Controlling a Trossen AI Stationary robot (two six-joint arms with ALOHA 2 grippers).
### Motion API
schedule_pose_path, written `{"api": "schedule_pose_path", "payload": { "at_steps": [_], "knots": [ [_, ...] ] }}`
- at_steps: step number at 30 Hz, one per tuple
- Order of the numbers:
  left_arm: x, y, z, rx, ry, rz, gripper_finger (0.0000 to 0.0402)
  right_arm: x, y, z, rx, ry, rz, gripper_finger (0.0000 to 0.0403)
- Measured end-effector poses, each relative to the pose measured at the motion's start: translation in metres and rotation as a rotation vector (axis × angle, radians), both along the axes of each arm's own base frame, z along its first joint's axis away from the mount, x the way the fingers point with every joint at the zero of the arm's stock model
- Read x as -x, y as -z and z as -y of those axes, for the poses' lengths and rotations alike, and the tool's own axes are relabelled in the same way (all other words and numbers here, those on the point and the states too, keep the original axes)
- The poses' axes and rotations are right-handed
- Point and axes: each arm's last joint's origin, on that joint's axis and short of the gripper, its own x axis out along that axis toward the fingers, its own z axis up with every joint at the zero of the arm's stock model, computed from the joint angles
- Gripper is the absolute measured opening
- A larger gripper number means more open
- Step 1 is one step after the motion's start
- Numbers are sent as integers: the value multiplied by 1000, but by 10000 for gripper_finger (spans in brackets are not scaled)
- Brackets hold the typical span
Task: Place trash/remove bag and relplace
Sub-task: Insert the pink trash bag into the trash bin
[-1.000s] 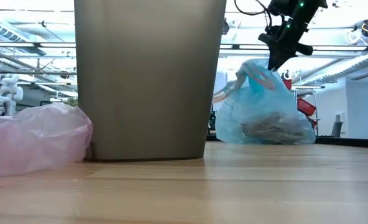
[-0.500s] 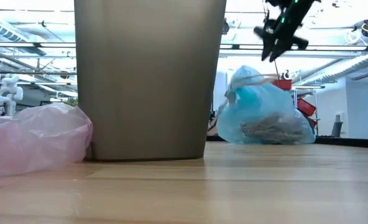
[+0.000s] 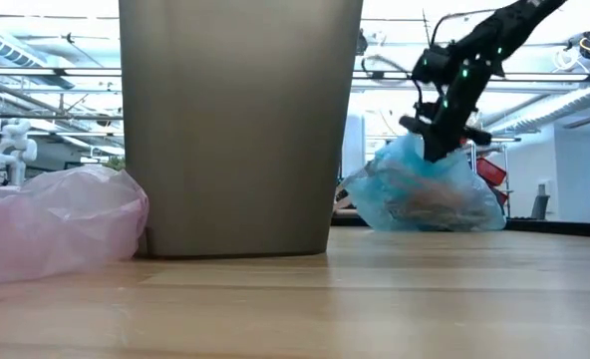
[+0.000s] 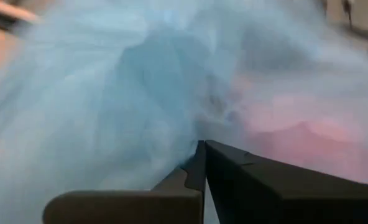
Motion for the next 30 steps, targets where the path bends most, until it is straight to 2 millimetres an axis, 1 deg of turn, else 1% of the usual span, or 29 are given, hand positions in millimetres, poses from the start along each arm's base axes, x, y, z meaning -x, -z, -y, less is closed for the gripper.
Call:
{"api": "schedule_pose_path", "payload": {
  "at_steps": [2, 4, 7, 10, 14, 17, 20, 23, 26, 30],
  "knots": [
    [5, 4, 8, 34, 15, -49, 180, -1, -18, -2, 60, -29, 30, 1],
    [12, 7, 17, 72, 30, -102, 180, 1, -41, -4, 134, -57, 60, 1],
    [25, 14, 35, 155, 81, -196, 173, 5, -85, -8, 258, -90, 108, 4],
    [33, 20, 54, 259, 159, -274, 155, 12, -133, -14, 407, -107, 136, 10],
    [28, 17, 78, 372, 358, -243, 120, 20, -186, -23, 565, -144, 142, 27],
    [21, 18, 93, 450, 465, -267, 91, 27, -215, -29, 657, -137, 157, 46],
    [13, 20, 107, 513, 547, -302, 62, 32, -233, -33, 715, -118, 158, 68],
    [8, 21, 121, 582, 606, -344, 33, 34, -243, -36, 751, -126, 154, 88],
    [2, 24, 137, 648, 651, -399, 7, 36, -247, -38, 770, -132, 150, 103],
    [-9, 37, 161, 747, 638, -543, 4, 34, -246, -38, 764, -181, 136, 117]
  ]
}}
